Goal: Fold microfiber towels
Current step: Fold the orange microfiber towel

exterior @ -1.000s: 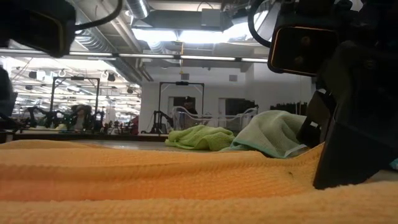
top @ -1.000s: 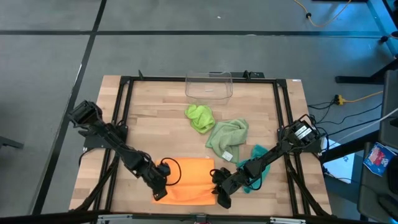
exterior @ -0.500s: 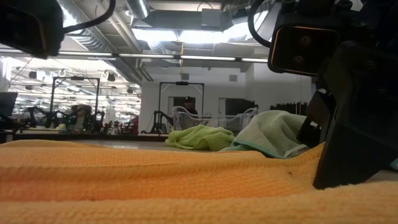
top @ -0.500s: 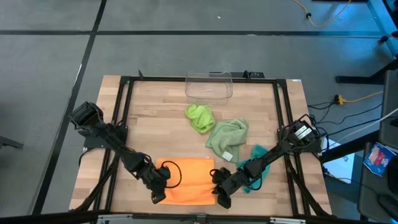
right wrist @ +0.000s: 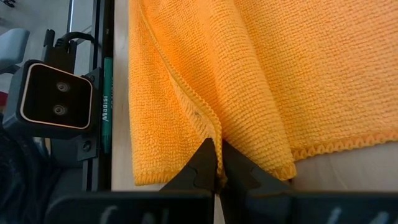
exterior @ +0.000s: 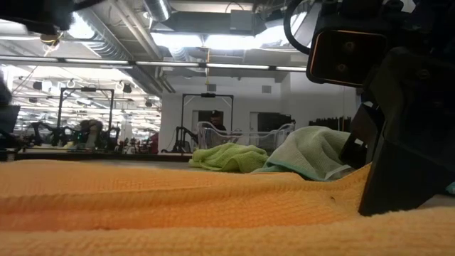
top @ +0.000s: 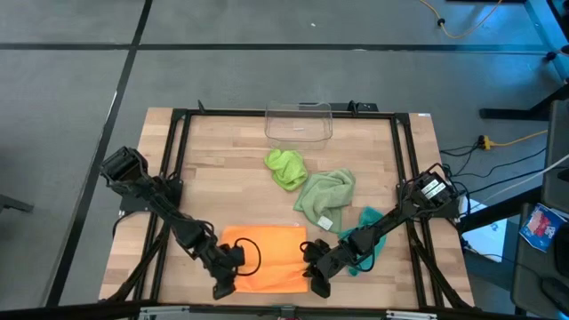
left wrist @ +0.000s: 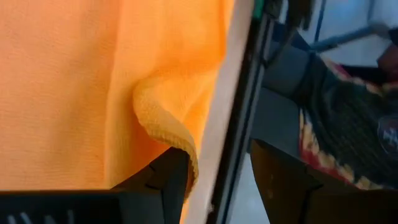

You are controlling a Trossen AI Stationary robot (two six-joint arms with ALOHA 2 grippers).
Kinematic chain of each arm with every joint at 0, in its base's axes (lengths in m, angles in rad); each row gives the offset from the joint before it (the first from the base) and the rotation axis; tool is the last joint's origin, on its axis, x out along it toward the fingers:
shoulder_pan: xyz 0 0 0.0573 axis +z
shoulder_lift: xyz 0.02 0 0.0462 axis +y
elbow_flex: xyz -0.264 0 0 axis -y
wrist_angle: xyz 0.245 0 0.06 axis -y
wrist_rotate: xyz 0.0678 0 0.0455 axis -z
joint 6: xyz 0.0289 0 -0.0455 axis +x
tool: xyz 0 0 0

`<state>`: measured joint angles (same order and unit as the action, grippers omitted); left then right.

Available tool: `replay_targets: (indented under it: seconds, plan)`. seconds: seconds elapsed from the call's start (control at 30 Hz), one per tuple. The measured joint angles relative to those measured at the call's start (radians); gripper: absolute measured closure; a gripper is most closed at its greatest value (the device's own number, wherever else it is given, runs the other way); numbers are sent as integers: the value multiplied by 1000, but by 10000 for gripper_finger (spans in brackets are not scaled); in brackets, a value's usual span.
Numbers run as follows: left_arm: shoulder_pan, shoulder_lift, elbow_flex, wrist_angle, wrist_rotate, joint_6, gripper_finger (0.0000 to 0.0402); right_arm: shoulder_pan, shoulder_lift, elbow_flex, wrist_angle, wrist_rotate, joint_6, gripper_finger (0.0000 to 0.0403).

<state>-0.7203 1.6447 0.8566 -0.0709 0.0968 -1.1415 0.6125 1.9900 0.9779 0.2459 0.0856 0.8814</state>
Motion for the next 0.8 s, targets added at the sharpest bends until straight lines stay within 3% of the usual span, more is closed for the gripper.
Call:
replay_targets:
  seconds: [0.4, 0.6, 0.8]
  plan:
    - [30, 0, 0, -67, -115, 45, 236, 0, 0, 0, 0, 0, 0, 392]
    - [10, 0, 0, -66, 74, 46, 236, 0, 0, 0, -1, 0, 0, 392]
    - [-47, 0, 0, -78, 104, 55, 236, 0, 0, 0, -1, 0, 0, 392]
